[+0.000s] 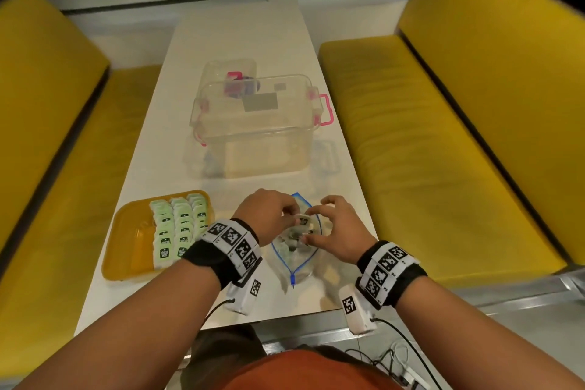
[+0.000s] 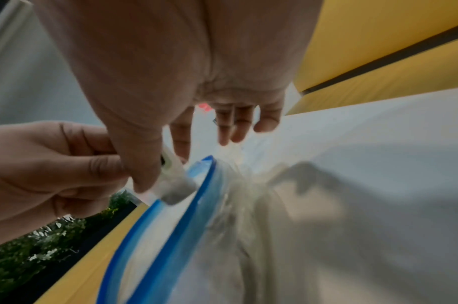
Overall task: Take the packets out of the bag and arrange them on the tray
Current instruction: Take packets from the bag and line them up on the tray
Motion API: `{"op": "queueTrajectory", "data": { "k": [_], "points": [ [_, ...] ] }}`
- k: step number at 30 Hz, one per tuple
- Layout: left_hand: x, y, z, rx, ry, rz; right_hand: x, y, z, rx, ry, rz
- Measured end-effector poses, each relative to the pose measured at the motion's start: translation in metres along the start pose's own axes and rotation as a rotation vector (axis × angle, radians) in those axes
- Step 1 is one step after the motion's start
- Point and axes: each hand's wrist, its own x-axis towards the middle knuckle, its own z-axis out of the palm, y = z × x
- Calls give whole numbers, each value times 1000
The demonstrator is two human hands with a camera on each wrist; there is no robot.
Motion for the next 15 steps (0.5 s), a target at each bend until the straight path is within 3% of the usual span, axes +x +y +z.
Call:
{"op": "queueTrajectory", "data": {
  "k": [3,7,15],
  "points": [
    [4,4,-1,-160,56,56,2,-7,-5,74,87,-109],
    [12,6,3,-205,72,28,1,-8,-9,108,158,-60],
    [21,6,19,216,-167,-81,1,0,-9,137,173,73]
  ]
}}
